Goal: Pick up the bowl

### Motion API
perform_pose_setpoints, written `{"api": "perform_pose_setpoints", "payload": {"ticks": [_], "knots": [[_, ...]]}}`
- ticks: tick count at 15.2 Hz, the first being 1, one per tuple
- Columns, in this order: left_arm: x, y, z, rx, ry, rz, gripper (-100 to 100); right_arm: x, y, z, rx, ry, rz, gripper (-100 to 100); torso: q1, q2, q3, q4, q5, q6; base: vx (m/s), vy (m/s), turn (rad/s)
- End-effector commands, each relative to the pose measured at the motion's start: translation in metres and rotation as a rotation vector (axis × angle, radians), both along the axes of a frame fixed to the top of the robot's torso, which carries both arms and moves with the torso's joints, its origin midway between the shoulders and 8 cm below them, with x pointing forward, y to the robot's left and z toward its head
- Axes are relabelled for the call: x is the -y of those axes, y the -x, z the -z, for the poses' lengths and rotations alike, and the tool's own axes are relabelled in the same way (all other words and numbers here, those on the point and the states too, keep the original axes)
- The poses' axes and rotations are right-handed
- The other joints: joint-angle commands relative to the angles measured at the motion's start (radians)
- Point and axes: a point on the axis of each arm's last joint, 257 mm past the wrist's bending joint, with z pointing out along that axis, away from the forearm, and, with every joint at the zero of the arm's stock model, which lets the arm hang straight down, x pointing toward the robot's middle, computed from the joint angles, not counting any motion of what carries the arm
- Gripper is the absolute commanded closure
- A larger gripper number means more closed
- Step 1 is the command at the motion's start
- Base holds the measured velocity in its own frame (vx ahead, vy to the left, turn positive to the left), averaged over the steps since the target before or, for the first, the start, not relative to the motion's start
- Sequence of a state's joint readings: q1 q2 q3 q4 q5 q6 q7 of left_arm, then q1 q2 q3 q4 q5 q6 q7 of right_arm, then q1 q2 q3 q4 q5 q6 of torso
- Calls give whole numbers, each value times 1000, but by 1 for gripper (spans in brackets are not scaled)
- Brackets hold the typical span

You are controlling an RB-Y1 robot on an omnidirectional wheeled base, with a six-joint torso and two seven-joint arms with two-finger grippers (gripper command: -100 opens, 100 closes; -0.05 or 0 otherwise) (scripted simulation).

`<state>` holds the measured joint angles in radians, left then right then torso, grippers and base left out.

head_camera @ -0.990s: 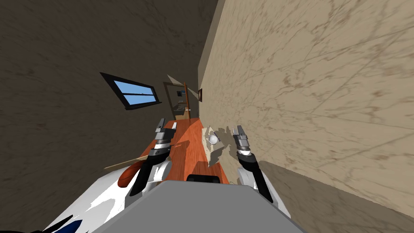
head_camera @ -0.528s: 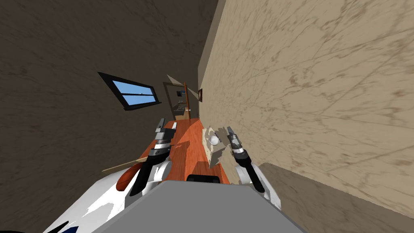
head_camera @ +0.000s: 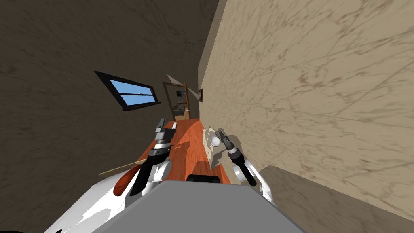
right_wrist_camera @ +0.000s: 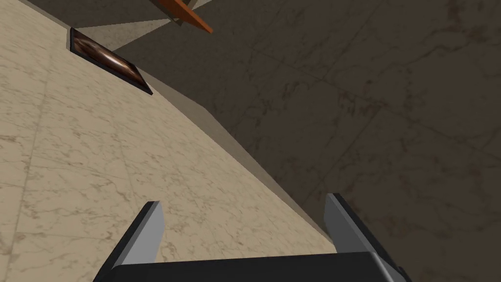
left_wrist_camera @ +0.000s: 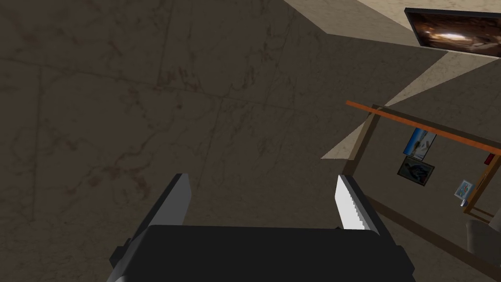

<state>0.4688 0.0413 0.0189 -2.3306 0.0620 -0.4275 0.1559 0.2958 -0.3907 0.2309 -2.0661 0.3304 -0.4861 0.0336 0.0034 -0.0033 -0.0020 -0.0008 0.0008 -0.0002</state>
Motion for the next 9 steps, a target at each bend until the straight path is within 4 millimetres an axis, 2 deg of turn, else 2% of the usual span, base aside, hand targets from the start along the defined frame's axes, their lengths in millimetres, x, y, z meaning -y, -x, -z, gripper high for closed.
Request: {"api": "perform_pose_setpoints", "payload": {"ticks": [1,2,3,5,6,8,9], "knots": [[0,0,0,0,0,0,0,-17,-5,21,-17,74,-40,-100,0,0,0,0,0,0,39,52,-7],[0,0,0,0,0,0,0,-17,-5,23,-16,89,-37,-100,0,0,0,0,0,0,40,58,-13],[0,0,0,0,0,0,0,-29,-6,38,-31,136,-75,-100,1,0,0,0,0,0,44,62,-16],[0,0,0,0,0,0,0,-31,-7,44,-28,165,-70,-100,1,-1,0,0,0,0,39,51,-6],[0,0,0,0,0,0,0,-42,-8,62,-45,220,-106,-100,0,0,0,0,0,0,43,54,-12],[0,0,0,0,0,0,0,-43,-8,65,-40,244,-103,-100,1,-1,0,0,0,0,40,50,-8],[0,0,0,0,0,0,0,-52,-9,86,-58,306,-137,-100,0,0,0,0,0,0,40,47,-12]]}}
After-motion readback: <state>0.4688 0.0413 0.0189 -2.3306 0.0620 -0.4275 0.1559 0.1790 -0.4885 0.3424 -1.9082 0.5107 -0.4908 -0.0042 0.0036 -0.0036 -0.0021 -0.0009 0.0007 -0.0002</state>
